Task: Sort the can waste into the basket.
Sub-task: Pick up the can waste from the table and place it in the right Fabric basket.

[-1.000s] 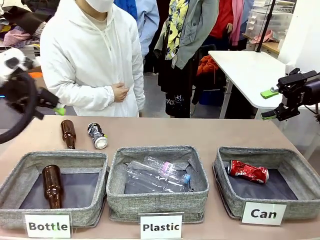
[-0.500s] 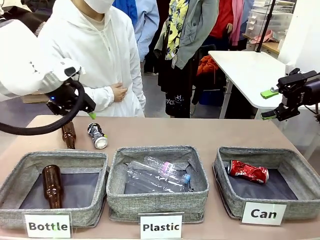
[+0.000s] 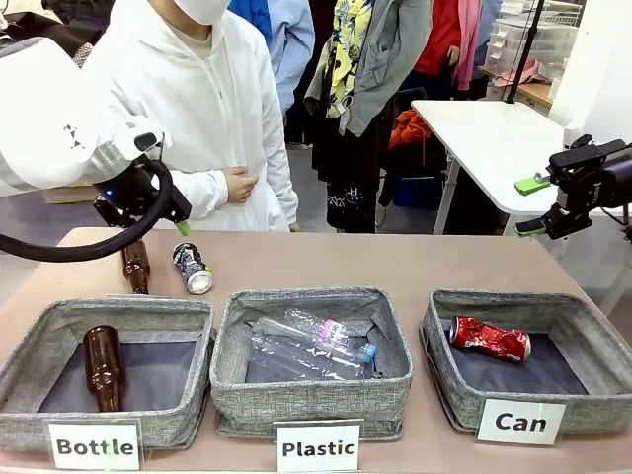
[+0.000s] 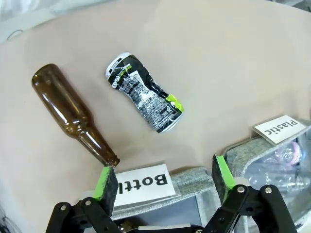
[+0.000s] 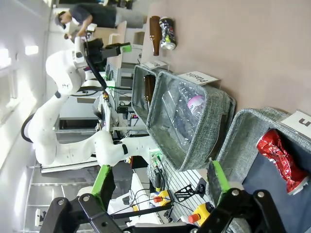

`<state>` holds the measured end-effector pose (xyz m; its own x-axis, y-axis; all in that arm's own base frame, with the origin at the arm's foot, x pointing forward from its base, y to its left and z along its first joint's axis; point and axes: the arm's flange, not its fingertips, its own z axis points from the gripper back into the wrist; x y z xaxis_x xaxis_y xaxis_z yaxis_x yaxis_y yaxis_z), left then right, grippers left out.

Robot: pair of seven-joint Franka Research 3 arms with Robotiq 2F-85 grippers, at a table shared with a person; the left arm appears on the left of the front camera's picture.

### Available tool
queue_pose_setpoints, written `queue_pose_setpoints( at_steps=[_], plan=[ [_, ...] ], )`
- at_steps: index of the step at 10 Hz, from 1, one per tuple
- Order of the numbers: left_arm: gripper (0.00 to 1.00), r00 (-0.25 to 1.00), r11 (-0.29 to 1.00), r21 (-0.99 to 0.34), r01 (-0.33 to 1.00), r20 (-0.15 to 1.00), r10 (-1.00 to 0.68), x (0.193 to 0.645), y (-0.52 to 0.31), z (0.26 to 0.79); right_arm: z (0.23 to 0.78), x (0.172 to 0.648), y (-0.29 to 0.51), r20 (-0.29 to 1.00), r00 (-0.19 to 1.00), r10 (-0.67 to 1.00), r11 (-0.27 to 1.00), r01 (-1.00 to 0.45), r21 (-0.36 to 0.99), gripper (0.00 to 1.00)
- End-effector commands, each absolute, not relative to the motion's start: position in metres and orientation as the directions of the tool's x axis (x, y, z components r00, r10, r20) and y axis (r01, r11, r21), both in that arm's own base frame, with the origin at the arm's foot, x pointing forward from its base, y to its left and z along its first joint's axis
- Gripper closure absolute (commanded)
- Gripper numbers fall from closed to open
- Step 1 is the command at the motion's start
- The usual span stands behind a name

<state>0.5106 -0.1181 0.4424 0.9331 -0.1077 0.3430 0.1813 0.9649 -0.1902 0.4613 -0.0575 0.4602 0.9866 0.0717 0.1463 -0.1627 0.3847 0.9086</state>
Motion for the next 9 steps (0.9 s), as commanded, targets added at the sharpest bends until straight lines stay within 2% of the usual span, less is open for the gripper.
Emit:
queue_pose_setpoints(
  at_steps=[1, 2, 4, 5, 6, 7, 8, 9],
  plan=[
    [0.0, 0.928, 0.942, -0.331, -0.059, 0.329, 0.174, 0.517, -0.116, 0.448, 0.463, 0.461, -0.059, 0.162, 0.983, 0.083, 0.385, -0.182, 0.905, 0.0],
    [0.0, 0.921, 0.917, -0.368, -0.151, 0.283, 0.266, 0.522, -0.132, 0.441, 0.463, 0.461, -0.059, 0.162, 0.983, 0.083, 0.385, -0.182, 0.905, 0.0],
    [0.0, 0.92, 0.921, -0.362, -0.145, 0.292, 0.26, 0.517, -0.16, 0.435, 0.463, 0.461, -0.059, 0.162, 0.983, 0.083, 0.385, -0.182, 0.905, 0.0],
    [0.0, 0.922, 0.914, -0.366, -0.176, 0.264, 0.284, 0.518, -0.168, 0.434, 0.463, 0.461, -0.059, 0.162, 0.983, 0.083, 0.385, -0.182, 0.905, 0.0],
    [0.0, 0.951, 0.933, -0.333, -0.134, 0.221, 0.215, 0.514, -0.161, 0.441, 0.463, 0.461, -0.059, 0.162, 0.983, 0.083, 0.385, -0.182, 0.905, 0.0],
    [0.0, 0.99, 0.934, -0.346, 0.084, 0.134, -0.039, 0.493, -0.142, 0.461, 0.463, 0.461, -0.059, 0.162, 0.983, 0.083, 0.385, -0.182, 0.905, 0.0],
    [0.0, 0.976, 0.904, -0.371, 0.213, 0.123, -0.179, 0.465, -0.119, 0.481, 0.463, 0.461, -0.059, 0.162, 0.983, 0.083, 0.385, -0.182, 0.905, 0.0],
    [0.0, 0.958, 0.882, -0.374, 0.287, 0.126, -0.259, 0.435, -0.097, 0.498, 0.463, 0.461, -0.059, 0.162, 0.983, 0.083, 0.385, -0.182, 0.905, 0.0]
  ],
)
